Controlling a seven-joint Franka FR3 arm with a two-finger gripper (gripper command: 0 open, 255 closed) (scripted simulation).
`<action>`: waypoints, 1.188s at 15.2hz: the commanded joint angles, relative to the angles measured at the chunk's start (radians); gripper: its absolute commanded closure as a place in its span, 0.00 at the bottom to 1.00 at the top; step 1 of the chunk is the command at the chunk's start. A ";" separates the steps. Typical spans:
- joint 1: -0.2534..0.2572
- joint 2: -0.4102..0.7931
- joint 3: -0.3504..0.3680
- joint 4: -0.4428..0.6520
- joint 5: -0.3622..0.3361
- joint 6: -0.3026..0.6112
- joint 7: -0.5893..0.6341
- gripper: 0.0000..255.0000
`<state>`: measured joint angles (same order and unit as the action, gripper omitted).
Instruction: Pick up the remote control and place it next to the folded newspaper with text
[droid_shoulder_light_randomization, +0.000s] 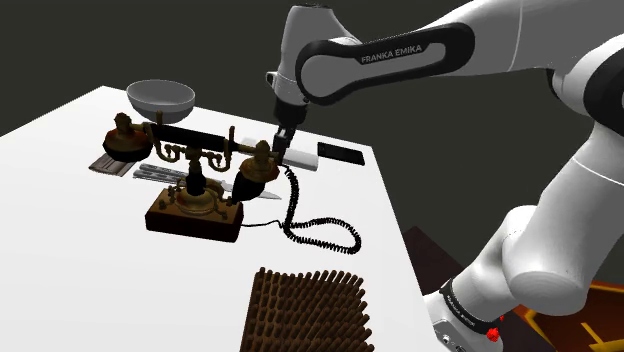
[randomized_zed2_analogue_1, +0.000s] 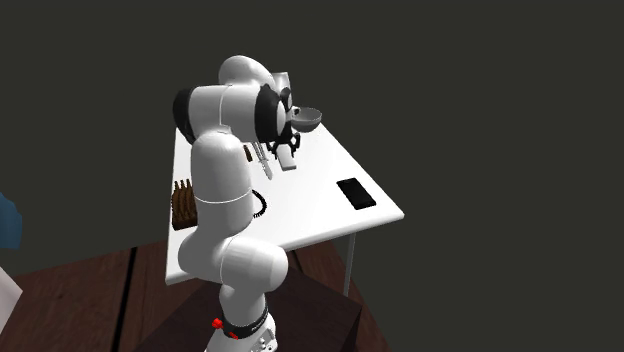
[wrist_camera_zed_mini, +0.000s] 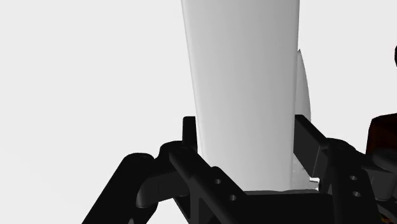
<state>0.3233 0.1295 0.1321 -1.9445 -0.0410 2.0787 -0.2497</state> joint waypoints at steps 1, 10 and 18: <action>0.010 0.085 0.004 0.114 -0.013 -0.030 0.018 1.00; 0.071 0.502 0.000 0.748 -0.059 -0.251 0.052 1.00; 0.097 0.689 -0.008 0.997 -0.071 -0.313 0.053 1.00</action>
<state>0.4210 0.8209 0.1237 -0.9278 -0.1115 1.7483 -0.1986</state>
